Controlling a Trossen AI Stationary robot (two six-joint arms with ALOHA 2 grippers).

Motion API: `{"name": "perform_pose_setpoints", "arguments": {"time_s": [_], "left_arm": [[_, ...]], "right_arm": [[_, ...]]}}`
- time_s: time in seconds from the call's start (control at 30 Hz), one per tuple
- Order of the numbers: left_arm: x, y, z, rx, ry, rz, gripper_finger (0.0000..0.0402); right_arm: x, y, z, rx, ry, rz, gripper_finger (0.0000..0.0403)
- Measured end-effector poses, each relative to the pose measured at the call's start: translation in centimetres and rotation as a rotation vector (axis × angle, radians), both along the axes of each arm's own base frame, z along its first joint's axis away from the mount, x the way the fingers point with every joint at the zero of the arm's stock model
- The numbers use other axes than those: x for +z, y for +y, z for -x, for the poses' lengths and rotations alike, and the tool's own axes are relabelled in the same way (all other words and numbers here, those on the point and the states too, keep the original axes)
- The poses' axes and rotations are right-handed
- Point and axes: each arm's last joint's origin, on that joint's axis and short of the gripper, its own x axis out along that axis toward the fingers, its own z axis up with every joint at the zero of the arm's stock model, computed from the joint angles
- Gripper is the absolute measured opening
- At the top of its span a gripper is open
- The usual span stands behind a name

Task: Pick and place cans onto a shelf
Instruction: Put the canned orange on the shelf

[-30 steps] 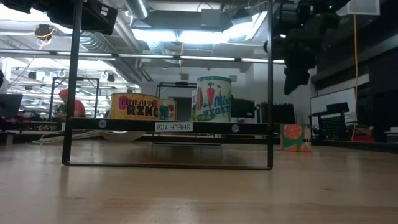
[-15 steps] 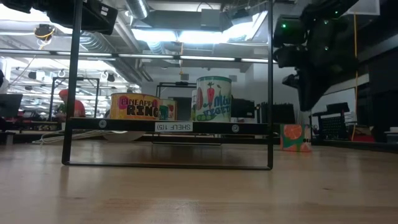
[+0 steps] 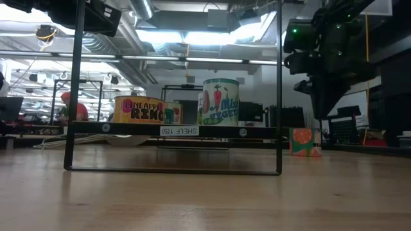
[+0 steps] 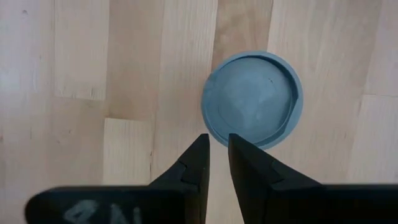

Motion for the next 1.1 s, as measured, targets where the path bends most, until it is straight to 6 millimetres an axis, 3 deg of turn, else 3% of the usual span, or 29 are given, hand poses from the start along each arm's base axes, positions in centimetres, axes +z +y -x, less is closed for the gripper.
{"name": "perform_pose_setpoints", "arguments": {"time_s": [0.67, 1.1], "left_arm": [[0.0, 0.0, 0.0, 0.000, 0.000, 0.001, 0.0054], [0.0, 0.0, 0.0, 0.000, 0.000, 0.001, 0.0054]], "right_arm": [[0.1, 0.0, -0.4, 0.014, -0.053, -0.024, 0.0064], [0.1, 0.9, -0.7, 0.156, -0.051, 0.005, 0.0064]]}}
